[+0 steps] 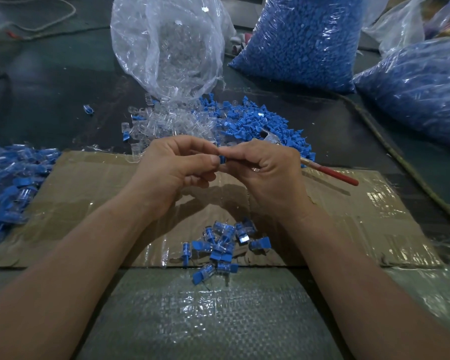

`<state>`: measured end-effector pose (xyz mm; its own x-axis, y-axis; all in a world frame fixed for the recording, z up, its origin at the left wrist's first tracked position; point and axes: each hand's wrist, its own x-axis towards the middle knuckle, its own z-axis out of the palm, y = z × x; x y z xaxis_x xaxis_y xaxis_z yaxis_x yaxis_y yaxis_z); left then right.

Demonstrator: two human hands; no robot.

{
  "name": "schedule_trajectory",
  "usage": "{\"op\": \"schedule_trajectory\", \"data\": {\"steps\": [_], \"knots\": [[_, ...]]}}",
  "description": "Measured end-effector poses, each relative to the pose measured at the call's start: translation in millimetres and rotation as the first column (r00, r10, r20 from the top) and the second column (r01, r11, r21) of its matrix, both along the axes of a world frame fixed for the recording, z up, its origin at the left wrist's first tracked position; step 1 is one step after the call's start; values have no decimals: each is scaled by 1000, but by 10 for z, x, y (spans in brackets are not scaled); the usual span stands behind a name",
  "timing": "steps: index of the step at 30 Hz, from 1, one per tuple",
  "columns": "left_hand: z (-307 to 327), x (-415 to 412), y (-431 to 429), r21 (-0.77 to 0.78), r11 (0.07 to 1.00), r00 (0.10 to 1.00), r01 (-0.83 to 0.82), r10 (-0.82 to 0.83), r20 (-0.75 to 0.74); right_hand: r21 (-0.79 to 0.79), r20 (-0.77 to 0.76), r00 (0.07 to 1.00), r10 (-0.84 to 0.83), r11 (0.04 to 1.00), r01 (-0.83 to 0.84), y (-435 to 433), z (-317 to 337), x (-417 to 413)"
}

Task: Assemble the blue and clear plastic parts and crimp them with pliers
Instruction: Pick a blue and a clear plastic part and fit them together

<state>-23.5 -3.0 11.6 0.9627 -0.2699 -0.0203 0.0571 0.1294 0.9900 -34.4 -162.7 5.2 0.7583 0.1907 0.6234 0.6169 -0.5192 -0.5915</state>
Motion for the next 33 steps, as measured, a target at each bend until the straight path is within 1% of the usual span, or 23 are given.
{"op": "schedule_trajectory", "data": {"steps": [5, 8, 14, 23, 26, 30, 33], "knots": [[-3, 8, 0, 66, 998, 1000, -13, 13, -1, -60, -1, 1000, 27, 998, -27, 0, 1, -9], [-2, 9, -2, 56, 998, 999, -32, 33, -8, -38, -51, 998, 42, 998, -43, 8, 16, -14], [10, 10, -11, 52, 998, 998, -40, 42, -39, -25, -99, 994, 56, 998, -59, 8, 21, -8], [23, 2, -13, 25, 999, 997, 25, -23, -78, -39, -59, 996, 66, 997, -69, -9, 39, -16], [8, 14, -7, 37, 999, 998, 14, -11, -67, -47, -72, 996, 52, 997, -56, -2, 39, -18], [-6, 19, -3, 31, 1000, 998, 1, 1, -60, -97, -113, 993, 27, 995, -38, -8, 62, -31], [-14, 20, 4, 22, 1000, 999, -9, 10, -49, -132, -155, 985, -81, 989, 60, -47, 100, -46]]}}
